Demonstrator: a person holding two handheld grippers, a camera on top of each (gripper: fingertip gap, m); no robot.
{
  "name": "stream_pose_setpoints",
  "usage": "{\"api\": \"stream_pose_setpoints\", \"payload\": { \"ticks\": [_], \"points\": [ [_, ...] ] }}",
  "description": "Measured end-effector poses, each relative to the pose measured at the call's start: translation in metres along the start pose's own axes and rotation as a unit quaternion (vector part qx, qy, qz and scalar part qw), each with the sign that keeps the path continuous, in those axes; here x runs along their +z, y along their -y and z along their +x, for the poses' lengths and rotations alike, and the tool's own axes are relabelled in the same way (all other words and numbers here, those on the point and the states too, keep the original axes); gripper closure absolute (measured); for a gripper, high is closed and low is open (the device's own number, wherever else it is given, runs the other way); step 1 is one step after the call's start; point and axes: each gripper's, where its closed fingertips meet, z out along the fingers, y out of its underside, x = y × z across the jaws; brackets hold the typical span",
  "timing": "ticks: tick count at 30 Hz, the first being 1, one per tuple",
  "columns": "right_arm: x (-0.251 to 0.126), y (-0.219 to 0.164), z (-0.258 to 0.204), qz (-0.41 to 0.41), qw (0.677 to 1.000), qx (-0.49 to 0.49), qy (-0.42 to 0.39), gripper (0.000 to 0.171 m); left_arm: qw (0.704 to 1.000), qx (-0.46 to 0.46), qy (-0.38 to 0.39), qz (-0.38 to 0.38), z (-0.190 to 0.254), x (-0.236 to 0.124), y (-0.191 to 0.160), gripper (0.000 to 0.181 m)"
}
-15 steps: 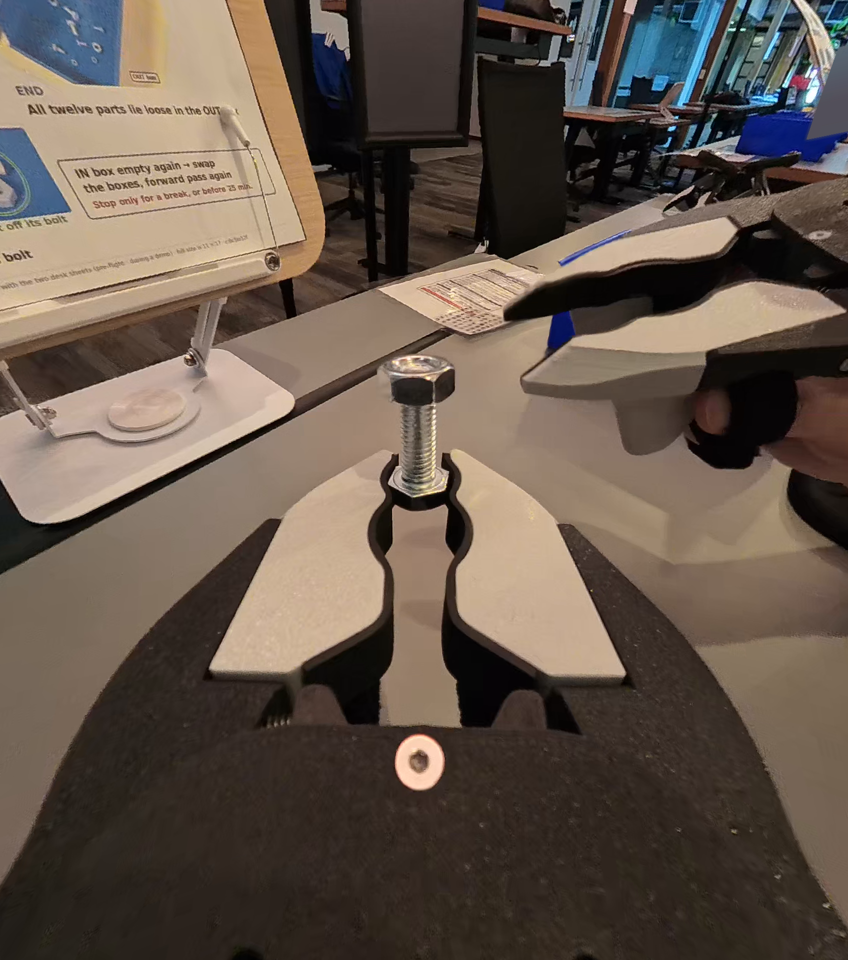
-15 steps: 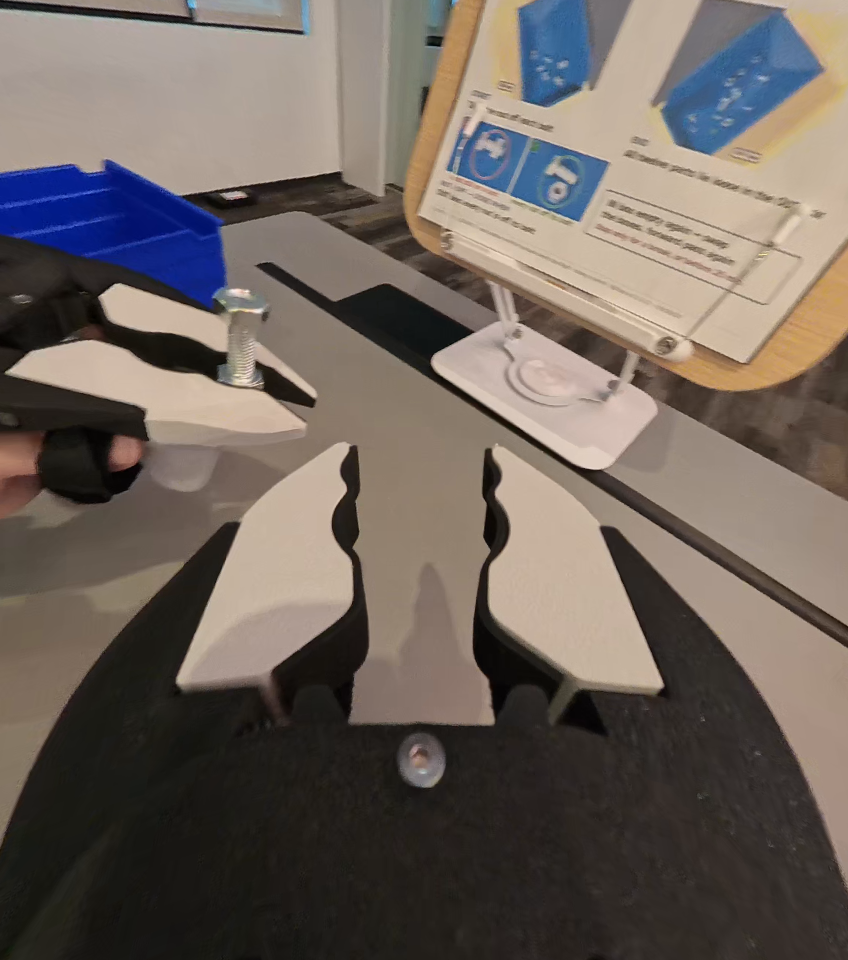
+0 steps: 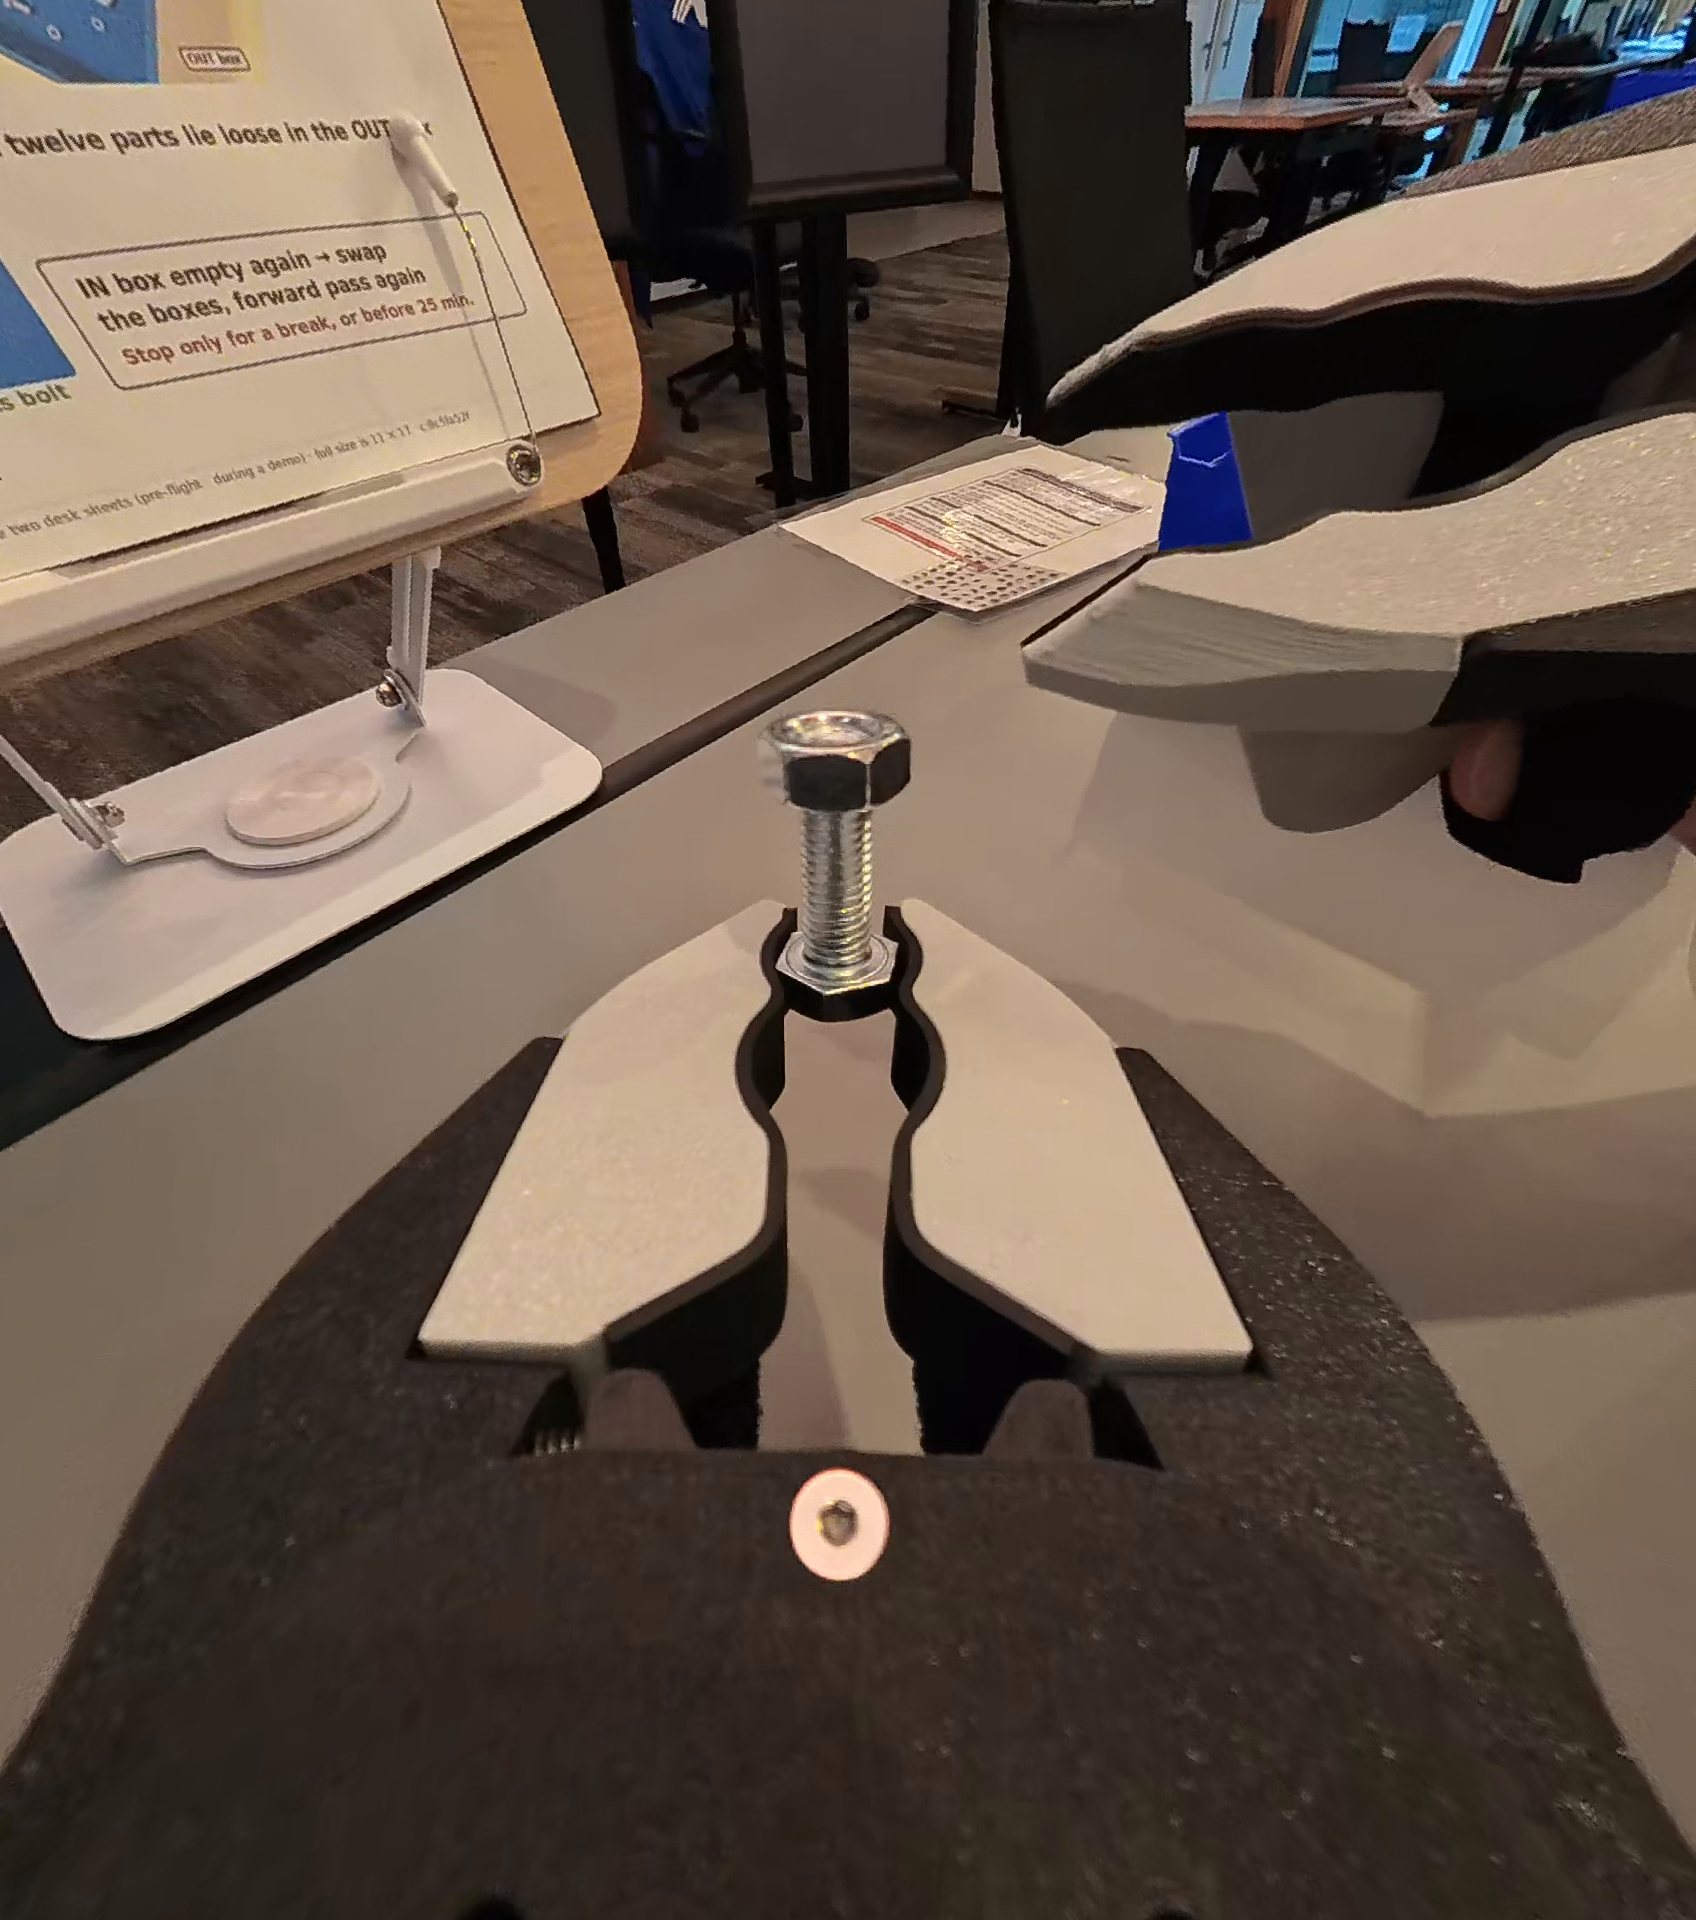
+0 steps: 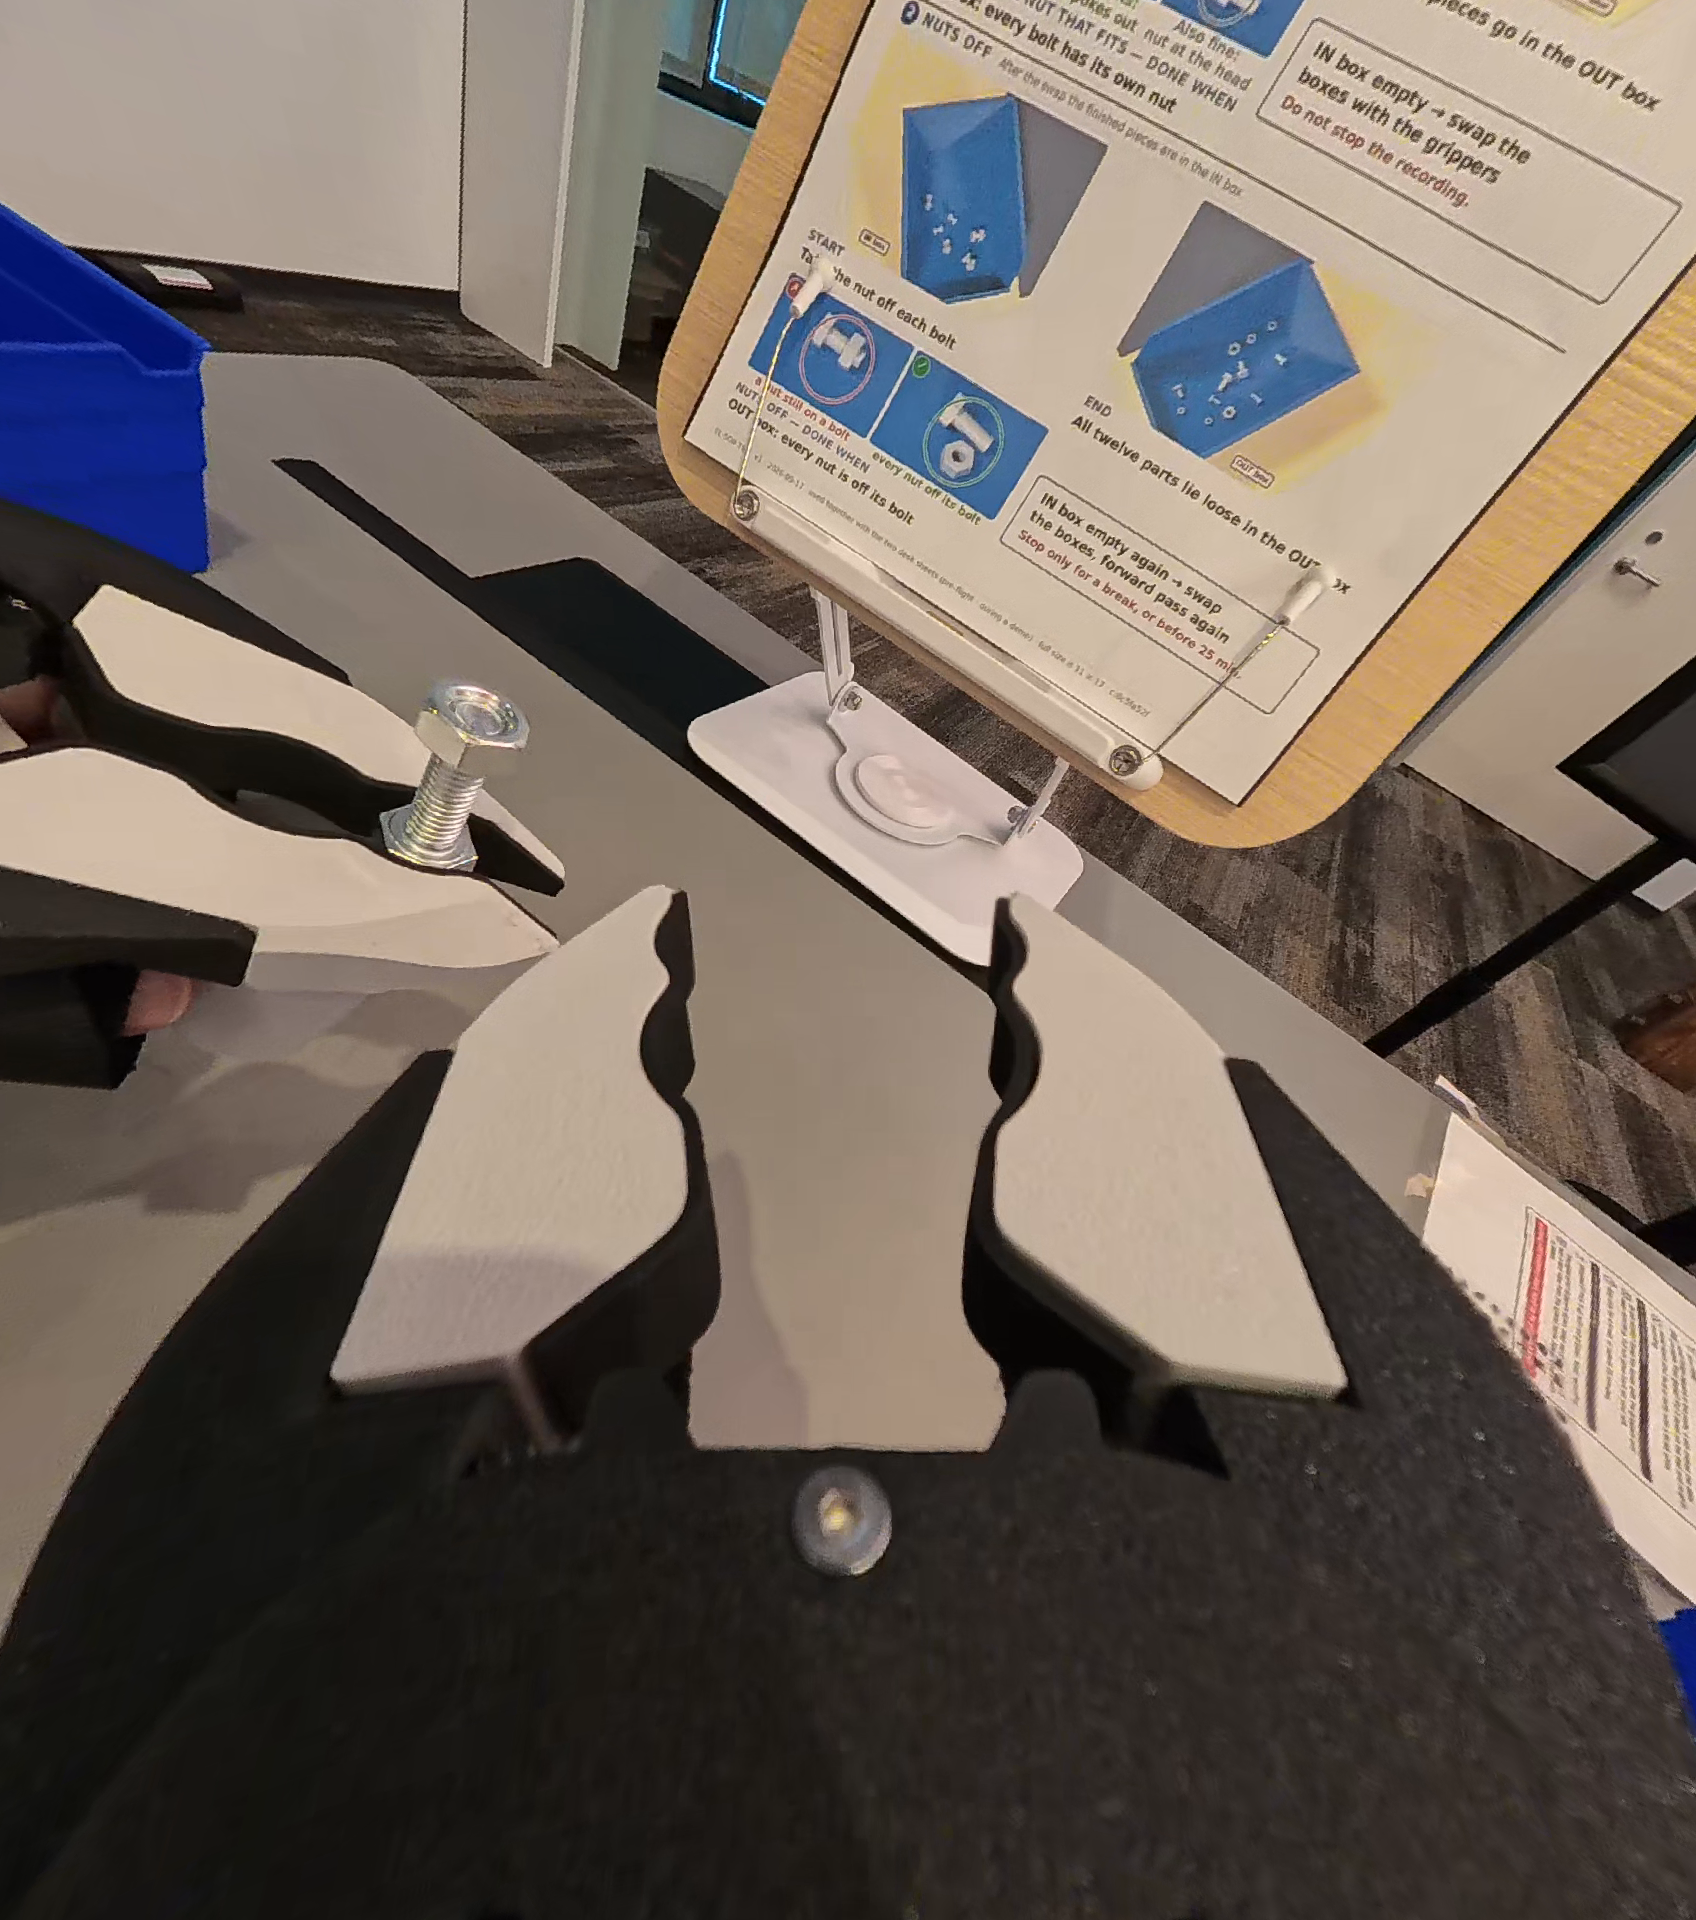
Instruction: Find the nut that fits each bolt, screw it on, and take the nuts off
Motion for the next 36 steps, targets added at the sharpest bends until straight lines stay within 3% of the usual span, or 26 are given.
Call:
{"api": "stream_pose_setpoints", "payload": {
  "ticks": [7, 20, 26, 31, 36],
  "points": [
    [0.003, -0.004, 0.010, -0.009, 1.000, -0.009, -0.014, 0.116, 0.999, -0.011, 0.000, 0.033, 0.000, 0.010, 0.026, 0.166],
    [0.012, -0.019, 0.017, -0.033, 0.999, -0.009, -0.013, 0.116, 1.000, 0.028, -0.006, 0.009, 0.009, 0.008, 0.008, 0.166],
    [0.000, 0.006, -0.002, 0.030, 0.995, 0.048, 0.086, 0.117, 0.999, 0.025, -0.023, 0.009, 0.014, 0.005, 0.004, 0.166],
    [-0.030, 0.047, -0.017, 0.128, 0.963, 0.134, 0.194, 0.116, 0.999, 0.024, -0.034, 0.021, 0.024, 0.002, 0.007, 0.166],
    [-0.022, 0.033, -0.045, 0.089, 0.945, 0.170, 0.264, 0.105, 0.997, 0.042, -0.047, 0.034, 0.042, 0.001, 0.013, 0.166]
  ]
}}
